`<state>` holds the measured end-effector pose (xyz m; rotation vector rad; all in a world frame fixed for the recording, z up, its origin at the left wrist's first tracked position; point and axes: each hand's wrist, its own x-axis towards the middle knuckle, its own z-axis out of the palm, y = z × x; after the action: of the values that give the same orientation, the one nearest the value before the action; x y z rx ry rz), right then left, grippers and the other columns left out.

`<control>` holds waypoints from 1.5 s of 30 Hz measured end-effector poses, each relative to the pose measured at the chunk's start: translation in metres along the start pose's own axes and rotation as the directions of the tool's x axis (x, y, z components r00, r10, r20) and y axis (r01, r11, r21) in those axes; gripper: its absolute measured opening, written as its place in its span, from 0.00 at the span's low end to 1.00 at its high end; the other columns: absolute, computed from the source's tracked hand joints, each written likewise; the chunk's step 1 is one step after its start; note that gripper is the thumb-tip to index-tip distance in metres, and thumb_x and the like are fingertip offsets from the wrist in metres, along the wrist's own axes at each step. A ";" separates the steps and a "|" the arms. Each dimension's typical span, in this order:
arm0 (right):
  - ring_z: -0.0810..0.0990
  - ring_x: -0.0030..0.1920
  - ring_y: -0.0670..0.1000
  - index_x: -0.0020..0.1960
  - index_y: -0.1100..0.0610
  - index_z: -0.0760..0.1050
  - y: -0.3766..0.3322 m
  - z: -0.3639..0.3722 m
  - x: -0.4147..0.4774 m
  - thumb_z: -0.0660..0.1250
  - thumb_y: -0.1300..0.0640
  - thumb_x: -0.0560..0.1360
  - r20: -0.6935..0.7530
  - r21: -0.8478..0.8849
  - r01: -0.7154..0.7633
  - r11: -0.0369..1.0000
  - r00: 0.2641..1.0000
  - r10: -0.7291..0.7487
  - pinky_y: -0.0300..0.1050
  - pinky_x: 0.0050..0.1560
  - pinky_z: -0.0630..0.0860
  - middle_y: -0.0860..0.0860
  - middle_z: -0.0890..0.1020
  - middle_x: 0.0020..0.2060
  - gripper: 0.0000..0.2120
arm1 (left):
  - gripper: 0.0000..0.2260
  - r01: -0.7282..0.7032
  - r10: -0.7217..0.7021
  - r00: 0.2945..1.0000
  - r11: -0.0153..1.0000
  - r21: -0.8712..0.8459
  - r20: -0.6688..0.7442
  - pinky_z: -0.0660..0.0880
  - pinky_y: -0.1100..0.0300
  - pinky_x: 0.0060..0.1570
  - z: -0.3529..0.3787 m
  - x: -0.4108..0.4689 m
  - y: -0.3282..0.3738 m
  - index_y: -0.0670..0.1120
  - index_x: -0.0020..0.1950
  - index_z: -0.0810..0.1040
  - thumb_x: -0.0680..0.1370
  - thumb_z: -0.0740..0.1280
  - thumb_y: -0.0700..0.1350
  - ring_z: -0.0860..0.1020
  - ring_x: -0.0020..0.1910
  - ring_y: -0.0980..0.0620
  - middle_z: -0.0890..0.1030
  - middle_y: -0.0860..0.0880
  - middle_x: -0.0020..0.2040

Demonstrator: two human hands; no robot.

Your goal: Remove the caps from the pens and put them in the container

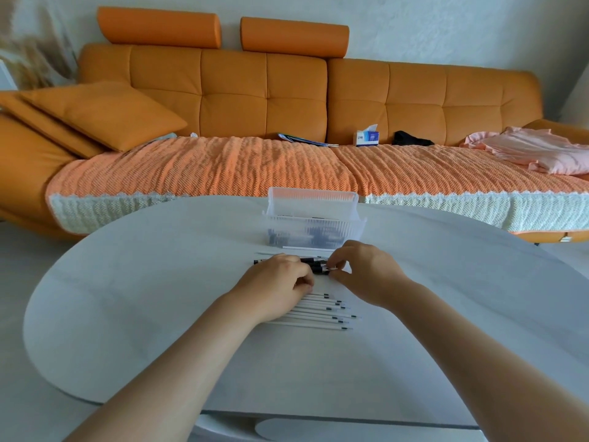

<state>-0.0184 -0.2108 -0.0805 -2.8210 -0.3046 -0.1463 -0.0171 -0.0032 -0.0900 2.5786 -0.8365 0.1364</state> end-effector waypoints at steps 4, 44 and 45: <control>0.77 0.47 0.46 0.50 0.44 0.78 -0.001 0.000 0.000 0.69 0.48 0.76 -0.001 -0.001 0.006 1.000 1.000 -0.006 0.41 0.45 0.73 0.40 0.77 0.49 0.03 | 0.05 -0.021 0.022 0.996 1.000 0.008 -0.084 0.71 0.59 0.46 -0.002 0.003 -0.002 0.54 0.53 0.79 0.79 0.64 0.49 0.69 0.48 0.59 0.72 0.60 0.46; 0.73 0.37 0.51 0.49 0.52 0.73 -0.006 -0.014 -0.022 0.53 0.51 0.84 0.056 -0.048 0.187 0.981 0.981 -0.184 0.46 0.37 0.67 0.43 0.73 0.34 0.12 | 0.01 -0.022 0.014 0.992 0.997 -0.068 -0.127 0.75 0.57 0.45 0.003 0.011 0.018 0.53 0.49 0.77 0.79 0.66 0.49 0.77 0.47 0.58 0.80 0.59 0.46; 0.74 0.37 0.52 0.50 0.53 0.73 -0.007 -0.014 -0.022 0.53 0.50 0.84 0.046 -0.055 0.197 0.979 0.980 -0.195 0.48 0.37 0.69 0.45 0.75 0.34 0.13 | 0.02 -0.014 0.005 0.993 0.997 -0.075 -0.122 0.75 0.57 0.44 0.002 0.011 0.018 0.52 0.48 0.77 0.79 0.66 0.48 0.77 0.46 0.58 0.80 0.58 0.46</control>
<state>-0.0424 -0.2132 -0.0680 -2.8508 -0.5979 -0.1428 -0.0184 -0.0229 -0.0832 2.4687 -0.7938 0.2575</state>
